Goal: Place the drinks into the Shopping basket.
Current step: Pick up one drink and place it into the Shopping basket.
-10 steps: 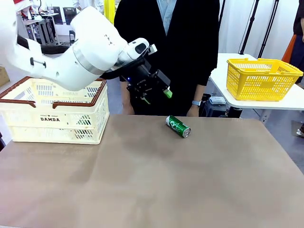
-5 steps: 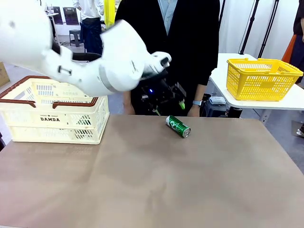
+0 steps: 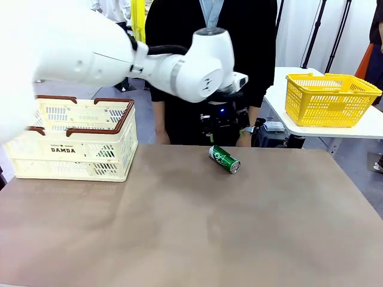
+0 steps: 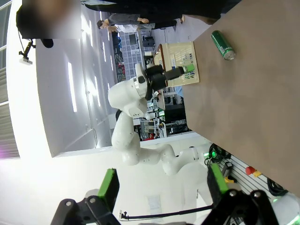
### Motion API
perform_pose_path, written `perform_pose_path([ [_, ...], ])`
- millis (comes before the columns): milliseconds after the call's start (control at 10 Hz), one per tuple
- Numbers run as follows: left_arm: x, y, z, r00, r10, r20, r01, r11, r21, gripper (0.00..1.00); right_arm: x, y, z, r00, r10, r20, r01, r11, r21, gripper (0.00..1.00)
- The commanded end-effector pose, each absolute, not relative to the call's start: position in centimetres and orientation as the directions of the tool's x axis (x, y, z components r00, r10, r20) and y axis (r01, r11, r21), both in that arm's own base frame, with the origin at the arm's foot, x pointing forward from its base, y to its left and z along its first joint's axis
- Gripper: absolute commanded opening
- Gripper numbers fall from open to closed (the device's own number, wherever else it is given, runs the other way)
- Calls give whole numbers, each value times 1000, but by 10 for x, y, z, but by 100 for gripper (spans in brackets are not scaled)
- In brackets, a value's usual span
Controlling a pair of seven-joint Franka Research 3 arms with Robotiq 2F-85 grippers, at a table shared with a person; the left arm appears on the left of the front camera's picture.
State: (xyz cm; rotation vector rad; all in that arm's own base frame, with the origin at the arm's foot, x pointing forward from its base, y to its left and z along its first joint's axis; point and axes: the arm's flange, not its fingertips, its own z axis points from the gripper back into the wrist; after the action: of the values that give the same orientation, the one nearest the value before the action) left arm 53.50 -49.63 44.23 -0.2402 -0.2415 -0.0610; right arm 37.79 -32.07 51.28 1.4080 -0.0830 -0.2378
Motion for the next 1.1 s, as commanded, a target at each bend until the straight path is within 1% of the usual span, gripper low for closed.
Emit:
perform_pose_path([
  [0, 564, -535, 440, 966, -38, 256, 90, 977, -193, 100, 377, -318, 515, 972, -219, -91, 126, 152, 980, 100],
  [200, 584, -536, 418, 968, -62, 241, 100, 984, -149, 100, 377, -318, 515, 972, -219, -91, 126, 152, 980, 100],
  [400, 601, -530, 388, 978, -32, 206, 60, 990, -131, 100, 377, -318, 515, 972, -219, -91, 126, 152, 980, 100],
  [700, 607, -524, 368, 980, -1, 199, 25, 993, -113, 100, 377, -318, 515, 972, -219, -91, 126, 152, 980, 100],
  [800, 605, -526, 370, 983, -40, 180, 62, 991, -117, 100, 377, -318, 515, 972, -219, -91, 126, 152, 980, 100],
  [900, 600, -513, 356, 981, -16, 195, 42, 990, -135, 100, 377, -318, 515, 972, -219, -91, 126, 152, 980, 100],
  [1000, 600, -513, 356, 981, -16, 195, 42, 990, -135, 100, 377, -318, 515, 972, -219, -91, 126, 152, 980, 100],
])
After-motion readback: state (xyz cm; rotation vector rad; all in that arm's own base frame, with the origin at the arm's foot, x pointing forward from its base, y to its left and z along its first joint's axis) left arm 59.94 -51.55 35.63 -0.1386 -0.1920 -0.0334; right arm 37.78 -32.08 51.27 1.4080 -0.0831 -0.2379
